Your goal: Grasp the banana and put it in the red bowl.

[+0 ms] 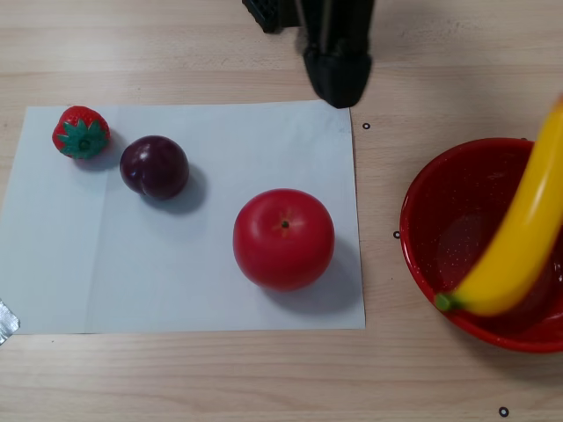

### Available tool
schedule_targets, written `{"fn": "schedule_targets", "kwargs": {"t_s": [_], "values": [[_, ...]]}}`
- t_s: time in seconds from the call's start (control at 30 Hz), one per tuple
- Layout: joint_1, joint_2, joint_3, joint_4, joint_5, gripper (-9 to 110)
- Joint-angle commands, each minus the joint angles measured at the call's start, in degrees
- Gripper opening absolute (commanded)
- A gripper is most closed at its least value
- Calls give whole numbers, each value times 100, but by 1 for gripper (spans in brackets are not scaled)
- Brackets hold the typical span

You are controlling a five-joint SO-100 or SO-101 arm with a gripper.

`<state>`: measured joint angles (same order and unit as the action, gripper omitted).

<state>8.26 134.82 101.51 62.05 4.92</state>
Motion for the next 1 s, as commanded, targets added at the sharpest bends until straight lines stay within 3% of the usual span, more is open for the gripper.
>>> {"fn": "schedule_targets", "kwargs": {"t_s": [0.0, 0.5, 0.87, 0.97], "values": [[-167, 677, 176, -633, -97, 0], [-439, 3270, 5414, -4896, -431, 0], [-387, 4535, 7620, -5687, -545, 0], [-413, 4729, 7620, -4992, -905, 0]]}}
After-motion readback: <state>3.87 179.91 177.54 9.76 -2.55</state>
